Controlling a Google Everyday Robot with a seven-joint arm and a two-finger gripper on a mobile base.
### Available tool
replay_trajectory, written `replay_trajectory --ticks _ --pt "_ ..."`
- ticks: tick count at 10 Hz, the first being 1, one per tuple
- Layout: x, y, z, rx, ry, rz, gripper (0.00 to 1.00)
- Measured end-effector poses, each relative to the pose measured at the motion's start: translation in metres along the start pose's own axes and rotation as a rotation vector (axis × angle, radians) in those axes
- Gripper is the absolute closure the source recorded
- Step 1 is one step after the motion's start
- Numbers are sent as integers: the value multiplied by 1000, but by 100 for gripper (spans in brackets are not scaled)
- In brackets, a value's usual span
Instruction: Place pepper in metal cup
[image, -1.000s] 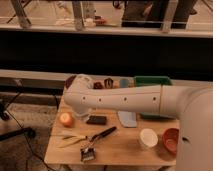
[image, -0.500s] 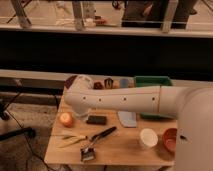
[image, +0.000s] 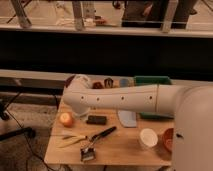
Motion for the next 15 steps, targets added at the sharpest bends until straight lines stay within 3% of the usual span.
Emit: replay_trajectory --ticks 2,7,9,12,13,15 --pt "1 1 2 -5 -1 3 20" --pt "6 1 0 8 -38 28 20" --pt "12 -6 2 -12 -133 62 20" --pt "12 -47 22 -74 -230 55 20" --pt "11 -64 30 -96 -243 42 20" --pt "-8 -96 43 -105 -248 -6 20"
